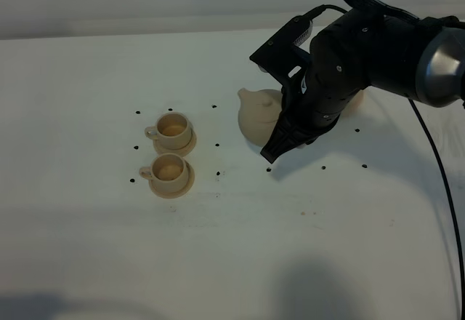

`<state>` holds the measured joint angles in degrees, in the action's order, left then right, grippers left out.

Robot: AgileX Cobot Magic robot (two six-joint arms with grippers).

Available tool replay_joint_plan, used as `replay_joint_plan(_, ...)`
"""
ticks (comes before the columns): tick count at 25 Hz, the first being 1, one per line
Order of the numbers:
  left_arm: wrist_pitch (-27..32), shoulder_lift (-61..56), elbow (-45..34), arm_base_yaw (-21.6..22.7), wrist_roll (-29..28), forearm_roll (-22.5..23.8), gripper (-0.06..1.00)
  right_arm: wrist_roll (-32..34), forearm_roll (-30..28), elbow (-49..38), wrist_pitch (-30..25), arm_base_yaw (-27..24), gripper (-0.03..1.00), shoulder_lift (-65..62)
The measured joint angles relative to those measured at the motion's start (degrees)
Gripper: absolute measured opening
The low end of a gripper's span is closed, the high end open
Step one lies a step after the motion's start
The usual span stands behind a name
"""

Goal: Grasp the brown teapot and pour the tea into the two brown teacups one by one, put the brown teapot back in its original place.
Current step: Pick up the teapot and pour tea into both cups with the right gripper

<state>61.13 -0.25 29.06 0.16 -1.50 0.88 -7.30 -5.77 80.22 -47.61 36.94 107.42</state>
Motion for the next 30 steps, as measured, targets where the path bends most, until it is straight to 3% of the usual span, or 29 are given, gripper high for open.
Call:
replay_joint_plan(15,0.0,0.0,0.0,0.0,0.0,0.0,0.57,-0.29,-1.78,8.09,-3.22,2.53,0.09,6.12)
replay_joint_plan(23,0.0,0.0,0.0,0.0,0.0,0.0,0.57,-6.9,6.26,13.15,-3.86,3.38,0.09,7.14)
replay_joint_plan(30,0.0,0.0,0.0,0.0,0.0,0.0,0.57,-9.23,6.25,14.54,-4.55,3.38,0.09,8.11)
